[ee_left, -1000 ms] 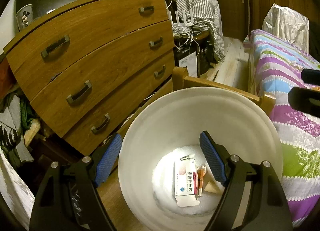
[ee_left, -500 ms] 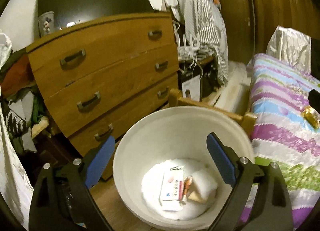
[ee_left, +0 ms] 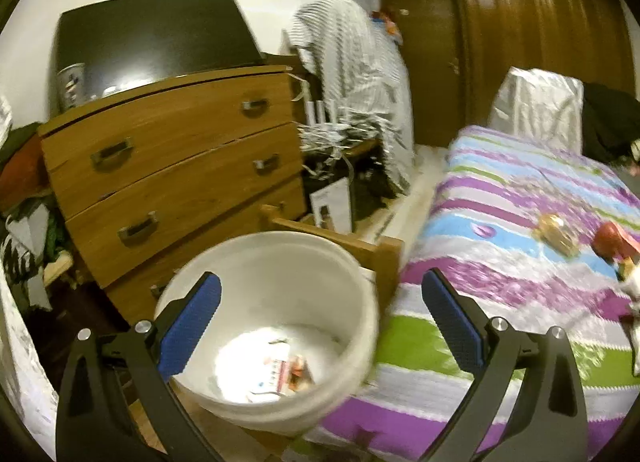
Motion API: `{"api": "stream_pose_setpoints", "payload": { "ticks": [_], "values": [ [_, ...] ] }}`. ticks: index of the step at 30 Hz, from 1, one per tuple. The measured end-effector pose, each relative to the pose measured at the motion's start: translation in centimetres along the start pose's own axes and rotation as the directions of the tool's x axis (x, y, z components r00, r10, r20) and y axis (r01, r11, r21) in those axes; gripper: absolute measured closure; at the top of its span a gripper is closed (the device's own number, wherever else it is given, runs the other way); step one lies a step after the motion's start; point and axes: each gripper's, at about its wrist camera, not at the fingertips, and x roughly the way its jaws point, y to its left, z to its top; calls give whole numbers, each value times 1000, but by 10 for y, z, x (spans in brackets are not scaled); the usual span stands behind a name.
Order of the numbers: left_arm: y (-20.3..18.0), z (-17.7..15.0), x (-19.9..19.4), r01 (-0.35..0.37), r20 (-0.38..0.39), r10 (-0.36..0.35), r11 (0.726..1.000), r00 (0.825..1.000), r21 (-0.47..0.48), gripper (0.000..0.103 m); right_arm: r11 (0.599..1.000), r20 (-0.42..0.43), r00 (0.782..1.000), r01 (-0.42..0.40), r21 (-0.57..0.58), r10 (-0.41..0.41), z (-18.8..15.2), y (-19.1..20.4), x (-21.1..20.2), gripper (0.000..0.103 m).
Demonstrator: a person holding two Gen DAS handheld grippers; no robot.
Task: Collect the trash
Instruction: 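Return both tools to the bed and grasp the white cloth with the left tool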
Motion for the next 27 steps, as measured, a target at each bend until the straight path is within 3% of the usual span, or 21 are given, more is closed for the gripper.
{"api": "stream_pose_setpoints", "payload": {
  "ticks": [6,9,15,18,19,20,21,24,27],
  "values": [
    [-56,-14,-15,96,-16,-95,991,995,88,6,988,-41,988,150,47,-148,-37,-83,-21,20],
    [-92,-24,-25,167,-23,-165,975,986,144,6,969,-79,970,236,77,-230,-60,-131,-32,20],
    [-154,-42,-43,312,-65,-305,923,950,226,6,885,-196,904,416,210,-379,-114,-241,-60,20],
    [-189,-55,-53,414,-109,-400,870,910,269,6,837,-291,882,454,307,-371,-149,-293,-71,20],
    [-204,-60,-57,473,-142,-452,835,881,279,6,829,-311,881,453,328,-358,-158,-305,-74,20],
    [-214,-64,-58,504,-163,-477,816,864,281,8,821,-334,879,450,352,-339,-167,-316,-74,22],
    [-224,-68,-59,540,-190,-506,793,841,282,17,816,-351,882,440,374,-315,-175,-324,-74,25],
    [-267,-83,-59,644,-280,-581,710,764,284,30,798,-397,900,368,477,-177,-198,-344,-66,34],
    [-298,-93,-57,683,-334,-598,674,729,281,35,773,-402,913,304,557,-69,-203,-344,-45,40]
  ]
}}
